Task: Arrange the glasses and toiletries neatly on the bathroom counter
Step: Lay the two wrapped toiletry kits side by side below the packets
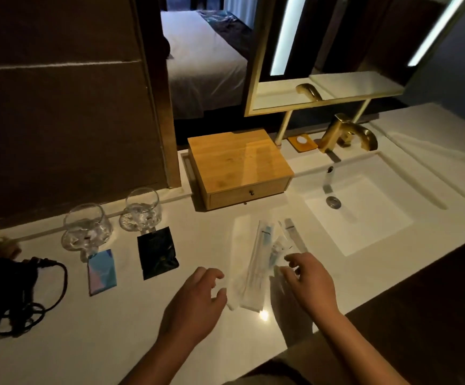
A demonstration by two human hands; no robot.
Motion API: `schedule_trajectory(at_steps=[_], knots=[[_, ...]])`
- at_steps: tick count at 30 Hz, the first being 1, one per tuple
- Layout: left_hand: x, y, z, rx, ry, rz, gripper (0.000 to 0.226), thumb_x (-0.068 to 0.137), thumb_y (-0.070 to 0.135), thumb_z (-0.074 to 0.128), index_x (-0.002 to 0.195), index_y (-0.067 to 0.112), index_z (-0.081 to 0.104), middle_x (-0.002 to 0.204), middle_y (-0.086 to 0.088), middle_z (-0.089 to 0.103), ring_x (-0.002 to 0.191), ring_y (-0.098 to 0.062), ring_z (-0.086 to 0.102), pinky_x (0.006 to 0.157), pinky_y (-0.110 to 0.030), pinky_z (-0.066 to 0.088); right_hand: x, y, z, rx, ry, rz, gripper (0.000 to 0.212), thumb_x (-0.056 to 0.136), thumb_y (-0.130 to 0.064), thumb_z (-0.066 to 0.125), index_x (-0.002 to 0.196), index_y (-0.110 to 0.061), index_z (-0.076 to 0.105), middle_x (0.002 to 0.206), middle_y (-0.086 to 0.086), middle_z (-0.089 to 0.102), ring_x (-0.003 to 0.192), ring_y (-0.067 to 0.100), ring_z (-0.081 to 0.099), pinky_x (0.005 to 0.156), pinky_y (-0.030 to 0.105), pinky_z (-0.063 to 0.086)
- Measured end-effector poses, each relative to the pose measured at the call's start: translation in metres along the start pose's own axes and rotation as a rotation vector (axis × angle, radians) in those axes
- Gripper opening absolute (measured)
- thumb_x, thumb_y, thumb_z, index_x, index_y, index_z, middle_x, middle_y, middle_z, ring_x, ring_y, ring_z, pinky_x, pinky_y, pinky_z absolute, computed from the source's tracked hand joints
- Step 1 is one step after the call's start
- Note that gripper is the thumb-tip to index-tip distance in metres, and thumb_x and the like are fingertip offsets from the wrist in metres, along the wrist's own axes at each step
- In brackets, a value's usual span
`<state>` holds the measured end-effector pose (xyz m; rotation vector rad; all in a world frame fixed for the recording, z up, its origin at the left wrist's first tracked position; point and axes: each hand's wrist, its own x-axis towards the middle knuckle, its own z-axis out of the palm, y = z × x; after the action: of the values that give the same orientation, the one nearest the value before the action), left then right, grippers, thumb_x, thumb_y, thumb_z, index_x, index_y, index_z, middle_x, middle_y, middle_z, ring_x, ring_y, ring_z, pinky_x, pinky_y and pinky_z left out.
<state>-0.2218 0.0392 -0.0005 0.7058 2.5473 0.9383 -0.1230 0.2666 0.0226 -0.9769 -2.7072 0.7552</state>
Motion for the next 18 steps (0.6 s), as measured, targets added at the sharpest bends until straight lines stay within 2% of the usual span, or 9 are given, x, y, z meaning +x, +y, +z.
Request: schedule_trajectory(at_steps=[3,6,9,12,14,16,18], knots=[[0.018,0.027,0.020,0.018,-0.059,0.038,0.033,0.087,0.052,0.045,0.118,0.043,0.048,0.117,0.017,0.053,0.105,-0.005,0.058,0.084,-0.037,0.057,0.008,0.027,-0.014,-0.037,-0.008,0.041,0.029,0.092,-0.034,0.059,0.118,-0.024,0.065,0.112,-0.003,0.064,0.097,0.016,0.060,0.080,0.036,0.055],[0.032,0.049,0.033,0.085,-0.046,0.024,0.045,0.087,0.058,0.047,0.127,0.037,0.047,0.120,0.011,0.052,0.108,-0.009,0.057,0.083,-0.036,0.057,0.018,0.048,-0.022,-0.081,-0.004,0.046,0.031,0.092,-0.038,0.056,0.119,-0.024,0.064,0.112,-0.002,0.062,0.100,0.018,0.059,0.077,0.036,0.055],[0.040,0.070,0.043,0.197,-0.047,-0.019,0.060,0.081,0.068,0.049,0.129,0.033,0.044,0.118,0.007,0.051,0.103,-0.011,0.054,0.075,-0.030,0.053,0.028,0.061,-0.026,-0.119,-0.026,0.038,0.033,0.091,-0.038,0.058,0.121,-0.025,0.062,0.115,-0.002,0.060,0.103,0.019,0.057,0.076,0.033,0.053],[0.046,0.085,0.051,0.357,-0.067,-0.057,0.067,0.073,0.075,0.053,0.120,0.028,0.047,0.111,0.003,0.051,0.097,-0.013,0.052,0.066,-0.028,0.046,0.035,0.066,-0.030,-0.142,-0.055,0.025,0.035,0.090,-0.039,0.058,0.123,-0.026,0.060,0.115,-0.002,0.060,0.103,0.018,0.056,0.077,0.034,0.053],[0.049,0.089,0.056,0.449,-0.094,-0.075,0.059,0.077,0.067,0.056,0.116,0.023,0.049,0.111,0.000,0.054,0.097,-0.017,0.053,0.067,-0.030,0.046,0.037,0.063,-0.030,-0.130,-0.045,-0.020,0.032,0.092,-0.038,0.056,0.121,-0.025,0.062,0.111,-0.003,0.060,0.099,0.017,0.055,0.076,0.033,0.052],[0.051,0.089,0.059,0.497,-0.104,-0.084,0.042,0.085,0.051,0.055,0.114,0.020,0.051,0.110,-0.002,0.059,0.095,-0.019,0.058,0.069,-0.032,0.049,0.038,0.054,-0.025,-0.095,-0.068,-0.091,0.030,0.093,-0.036,0.054,0.119,-0.025,0.062,0.108,-0.004,0.061,0.096,0.016,0.055,0.077,0.032,0.051],[0.053,0.086,0.061,0.436,-0.097,-0.128,0.027,0.087,0.037,0.054,0.108,0.021,0.054,0.104,-0.001,0.065,0.086,-0.020,0.064,0.063,-0.031,0.053,0.037,0.041,-0.014,-0.060,-0.131,-0.135,0.027,0.093,-0.038,0.053,0.115,-0.027,0.062,0.105,-0.005,0.062,0.095,0.014,0.056,0.078,0.031,0.052]])
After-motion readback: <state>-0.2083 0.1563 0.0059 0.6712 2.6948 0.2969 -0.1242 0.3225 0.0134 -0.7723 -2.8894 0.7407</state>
